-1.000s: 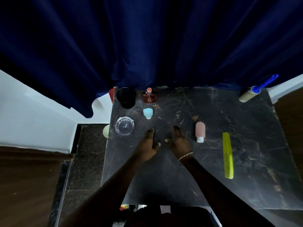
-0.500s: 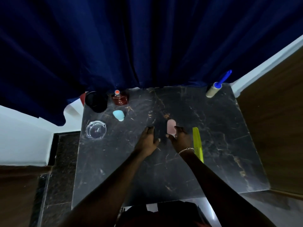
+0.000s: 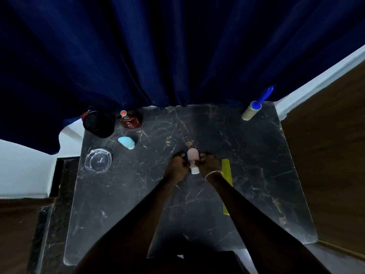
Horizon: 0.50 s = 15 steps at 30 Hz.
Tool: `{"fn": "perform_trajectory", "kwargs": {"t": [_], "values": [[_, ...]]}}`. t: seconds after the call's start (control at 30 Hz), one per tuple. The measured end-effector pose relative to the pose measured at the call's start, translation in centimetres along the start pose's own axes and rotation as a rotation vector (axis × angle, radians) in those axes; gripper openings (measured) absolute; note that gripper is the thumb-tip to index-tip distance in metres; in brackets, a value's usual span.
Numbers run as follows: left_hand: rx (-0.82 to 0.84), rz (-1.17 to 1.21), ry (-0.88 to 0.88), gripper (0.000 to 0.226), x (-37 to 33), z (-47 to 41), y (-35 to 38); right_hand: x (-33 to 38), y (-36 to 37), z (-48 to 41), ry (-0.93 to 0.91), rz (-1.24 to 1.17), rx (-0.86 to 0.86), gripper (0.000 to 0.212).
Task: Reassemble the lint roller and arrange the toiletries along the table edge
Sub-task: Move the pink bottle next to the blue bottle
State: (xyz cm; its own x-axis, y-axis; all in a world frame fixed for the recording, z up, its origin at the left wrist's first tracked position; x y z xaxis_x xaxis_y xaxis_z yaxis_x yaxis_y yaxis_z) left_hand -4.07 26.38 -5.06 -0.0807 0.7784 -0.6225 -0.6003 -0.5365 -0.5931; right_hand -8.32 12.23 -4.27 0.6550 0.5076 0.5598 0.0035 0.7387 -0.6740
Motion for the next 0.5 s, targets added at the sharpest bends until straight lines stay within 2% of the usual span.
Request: {"fn": "perform_trajectory", "kwargs": {"t": [0.23,0.5], "values": [[0.006,0.185,-0.085,0.025,0.3,-1.0,1.0,0.1,0.4,-1.2,-0.031,0.004,0.078,0.034],[-0.045,0.432,-0.269,0.029,2.7,0.3,0.6,1.1,0.9,0.2,-0.073,-0.063,0.064,0.032]]}}
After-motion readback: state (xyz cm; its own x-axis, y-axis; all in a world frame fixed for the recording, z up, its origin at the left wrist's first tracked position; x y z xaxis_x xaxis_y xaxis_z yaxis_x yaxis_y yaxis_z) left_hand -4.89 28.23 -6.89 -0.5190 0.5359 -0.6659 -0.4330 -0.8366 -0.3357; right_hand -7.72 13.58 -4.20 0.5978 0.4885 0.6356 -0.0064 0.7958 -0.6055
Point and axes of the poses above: each hand's wrist, its own z-axis away from the middle knuckle, its own y-axis out of the palm, x = y × z, the point moved 7 cm from there along -z, towards the middle knuckle, and after that the axes turned 6 degrees about -z, right-handed, at the moved point
